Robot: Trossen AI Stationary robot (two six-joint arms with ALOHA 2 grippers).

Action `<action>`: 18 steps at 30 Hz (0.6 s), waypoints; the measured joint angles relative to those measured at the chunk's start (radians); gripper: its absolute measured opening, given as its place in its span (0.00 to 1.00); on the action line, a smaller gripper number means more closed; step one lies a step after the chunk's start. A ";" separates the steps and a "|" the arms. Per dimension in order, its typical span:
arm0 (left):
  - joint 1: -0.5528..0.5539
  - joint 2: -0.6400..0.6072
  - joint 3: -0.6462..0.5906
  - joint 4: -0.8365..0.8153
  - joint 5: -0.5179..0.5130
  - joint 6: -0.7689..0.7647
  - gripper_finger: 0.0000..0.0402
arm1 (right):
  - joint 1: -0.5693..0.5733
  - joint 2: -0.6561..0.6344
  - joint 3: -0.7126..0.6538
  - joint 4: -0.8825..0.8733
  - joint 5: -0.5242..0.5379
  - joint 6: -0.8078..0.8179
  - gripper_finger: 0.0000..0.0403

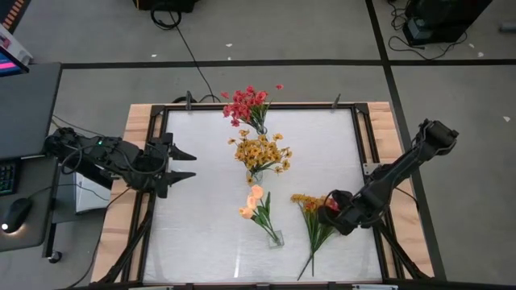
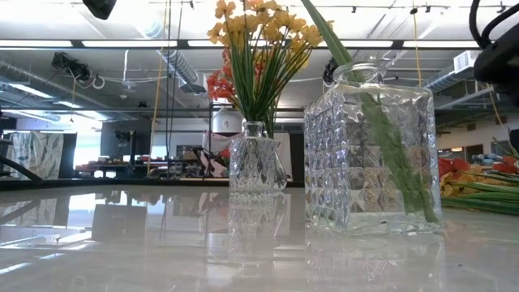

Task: Sort flowers into vase by color
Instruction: Put the red flowers into the top transparent vase

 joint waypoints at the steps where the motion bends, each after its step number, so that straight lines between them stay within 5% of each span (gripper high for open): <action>1: 0.000 0.000 0.000 0.000 0.000 0.000 0.62 | -0.005 0.007 0.000 0.000 0.000 0.000 0.49; 18: 0.000 0.000 0.000 0.000 0.000 0.000 0.62 | -0.021 0.183 0.002 0.161 -0.036 -0.018 0.44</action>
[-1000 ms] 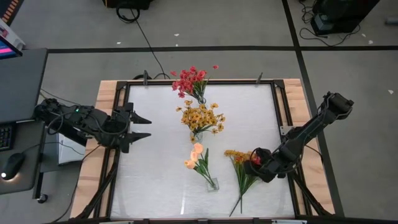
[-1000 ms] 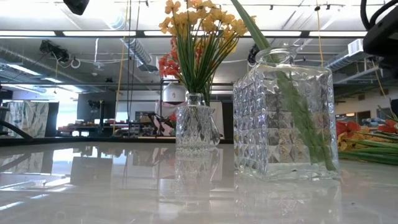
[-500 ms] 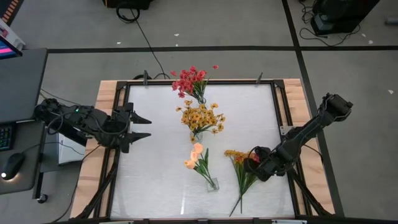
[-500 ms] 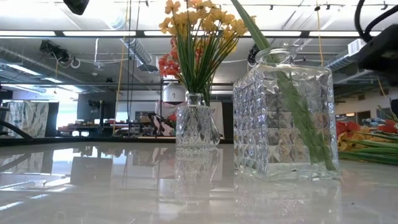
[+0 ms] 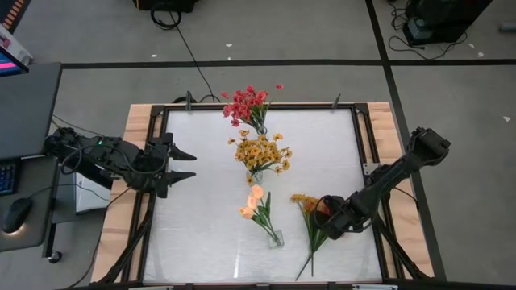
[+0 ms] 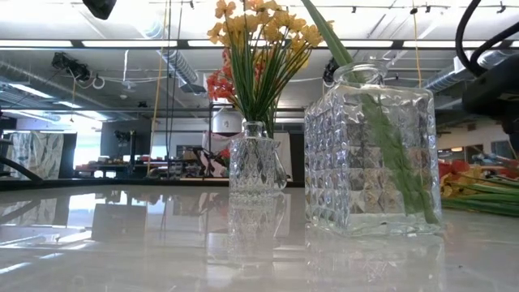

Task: Sort flowers into vase by color
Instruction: Put the red flowers into the top transparent vase

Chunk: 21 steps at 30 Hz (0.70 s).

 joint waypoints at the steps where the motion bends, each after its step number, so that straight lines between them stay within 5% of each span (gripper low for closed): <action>1: 0.000 0.000 0.000 0.000 0.000 0.000 0.62 | 0.003 -0.002 0.000 -0.001 -0.001 -0.005 0.42; 13: 0.000 0.000 0.000 0.000 0.000 0.000 0.62 | 0.018 -0.060 -0.002 -0.061 -0.020 -0.061 0.06; 21: 0.000 0.000 0.000 0.000 0.000 0.000 0.62 | 0.030 -0.109 -0.002 -0.093 -0.020 -0.064 0.07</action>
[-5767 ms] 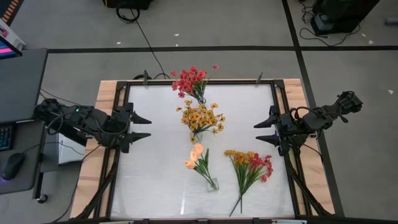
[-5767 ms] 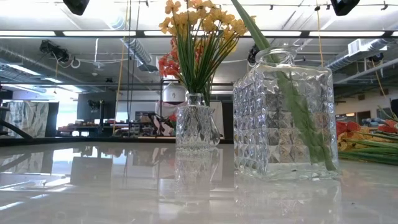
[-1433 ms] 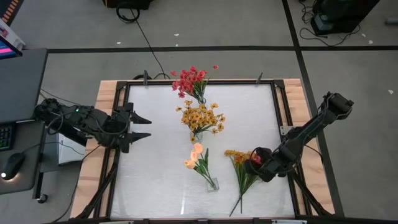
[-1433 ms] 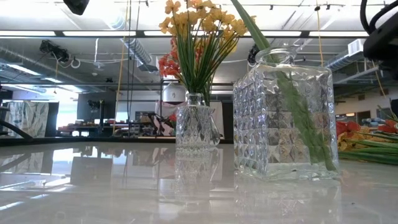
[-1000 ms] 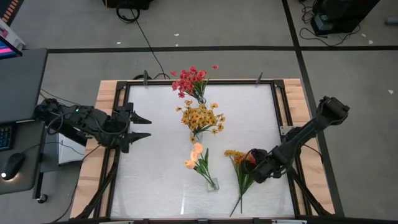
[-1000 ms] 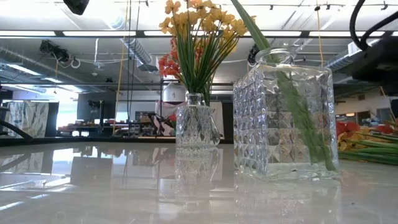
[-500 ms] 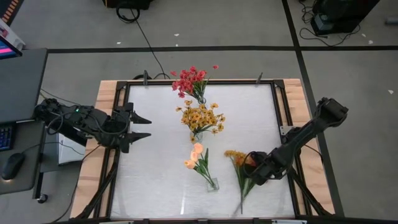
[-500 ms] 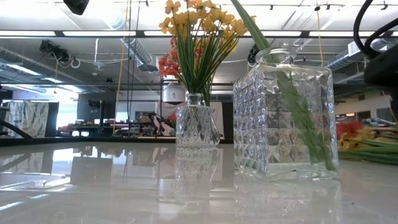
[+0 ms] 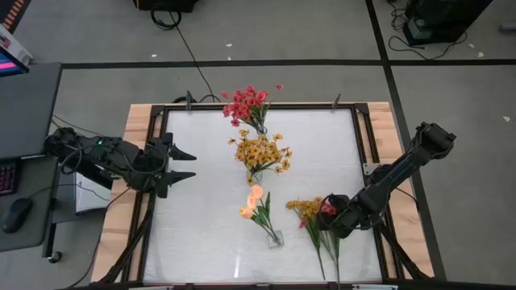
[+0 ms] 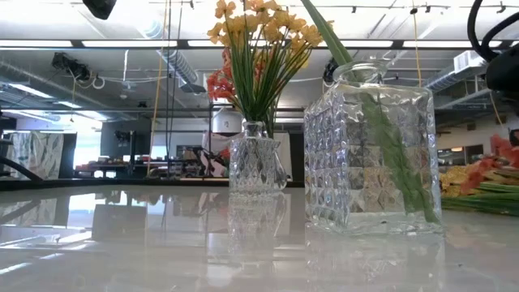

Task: Sort flowers into vase by color
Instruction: Put the red flowers into the top transparent vase

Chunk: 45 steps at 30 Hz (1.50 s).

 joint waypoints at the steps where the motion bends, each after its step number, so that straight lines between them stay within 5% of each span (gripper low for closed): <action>1: 0.000 0.000 0.000 0.000 0.000 0.000 0.62 | 0.000 -0.011 0.000 -0.016 0.004 0.000 0.07; 26: 0.000 0.000 0.000 0.000 0.000 0.000 0.62 | -0.002 -0.364 0.000 -0.315 0.173 -0.011 0.06; 45: 0.000 0.000 0.000 0.000 0.000 0.000 0.62 | -0.002 -0.561 0.000 -0.335 0.451 -0.172 0.06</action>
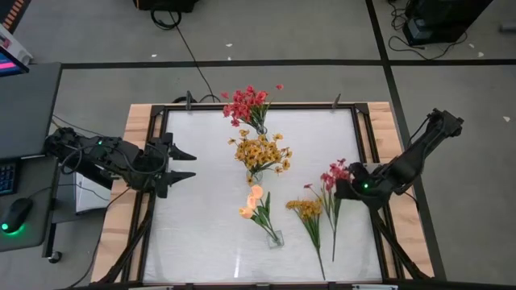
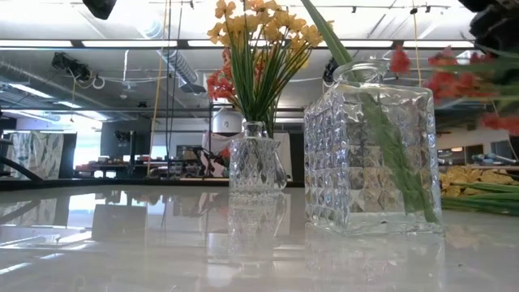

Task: Sort flowers into vase by color
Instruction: Put the red flowers into the top transparent vase

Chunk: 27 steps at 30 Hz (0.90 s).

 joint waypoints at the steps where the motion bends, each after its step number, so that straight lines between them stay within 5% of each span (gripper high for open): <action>1: 0.000 0.000 0.000 0.000 0.000 0.000 0.62 | 0.000 -0.012 0.000 0.000 0.018 -0.011 0.06; 16: 0.000 0.000 0.000 0.000 0.000 0.000 0.62 | 0.000 -0.209 0.000 0.019 0.405 -0.385 0.06; 27: 0.000 0.000 0.000 0.000 0.000 0.000 0.62 | 0.000 -0.369 0.000 0.268 0.563 -1.050 0.06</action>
